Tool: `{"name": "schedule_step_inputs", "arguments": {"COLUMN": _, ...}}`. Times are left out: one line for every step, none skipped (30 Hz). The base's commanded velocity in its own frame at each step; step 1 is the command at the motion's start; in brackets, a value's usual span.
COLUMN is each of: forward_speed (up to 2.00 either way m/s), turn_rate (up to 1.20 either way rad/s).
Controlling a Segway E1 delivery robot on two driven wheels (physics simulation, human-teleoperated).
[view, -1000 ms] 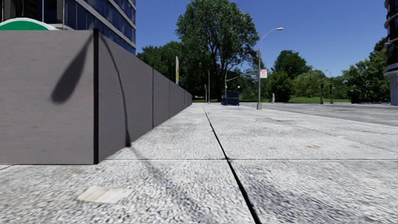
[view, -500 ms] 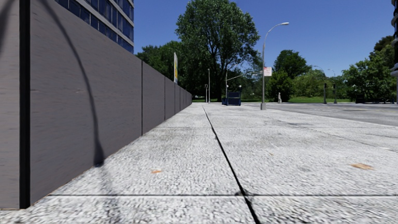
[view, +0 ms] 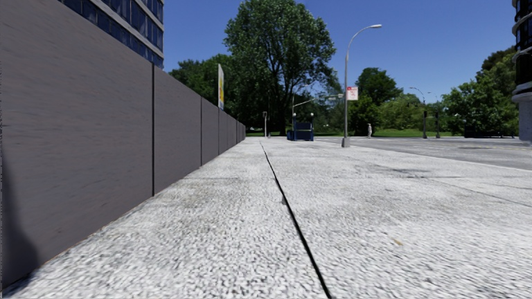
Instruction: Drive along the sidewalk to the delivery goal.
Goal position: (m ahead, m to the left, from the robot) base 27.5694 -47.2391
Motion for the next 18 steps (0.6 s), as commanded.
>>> {"name": "schedule_step_inputs", "arguments": {"forward_speed": 2.00, "turn_rate": -0.23}}
{"name": "schedule_step_inputs", "arguments": {"forward_speed": 2.00, "turn_rate": -0.23}}
{"name": "schedule_step_inputs", "arguments": {"forward_speed": 2.00, "turn_rate": -0.18}}
{"name": "schedule_step_inputs", "arguments": {"forward_speed": 2.00, "turn_rate": -0.01}}
{"name": "schedule_step_inputs", "arguments": {"forward_speed": 2.00, "turn_rate": 0.00}}
{"name": "schedule_step_inputs", "arguments": {"forward_speed": 2.00, "turn_rate": 0.00}}
{"name": "schedule_step_inputs", "arguments": {"forward_speed": 2.00, "turn_rate": 0.00}}
{"name": "schedule_step_inputs", "arguments": {"forward_speed": 2.00, "turn_rate": 0.00}}
{"name": "schedule_step_inputs", "arguments": {"forward_speed": 2.00, "turn_rate": 0.00}}
{"name": "schedule_step_inputs", "arguments": {"forward_speed": 2.00, "turn_rate": 0.00}}
{"name": "schedule_step_inputs", "arguments": {"forward_speed": 2.00, "turn_rate": 0.00}}
{"name": "schedule_step_inputs", "arguments": {"forward_speed": 2.00, "turn_rate": 0.00}}
{"name": "schedule_step_inputs", "arguments": {"forward_speed": 2.00, "turn_rate": 0.00}}
{"name": "schedule_step_inputs", "arguments": {"forward_speed": 2.00, "turn_rate": 0.00}}
{"name": "schedule_step_inputs", "arguments": {"forward_speed": 2.00, "turn_rate": 0.00}}
{"name": "schedule_step_inputs", "arguments": {"forward_speed": 2.00, "turn_rate": 0.00}}
{"name": "schedule_step_inputs", "arguments": {"forward_speed": 2.00, "turn_rate": 0.00}}
{"name": "schedule_step_inputs", "arguments": {"forward_speed": 2.00, "turn_rate": 0.00}}
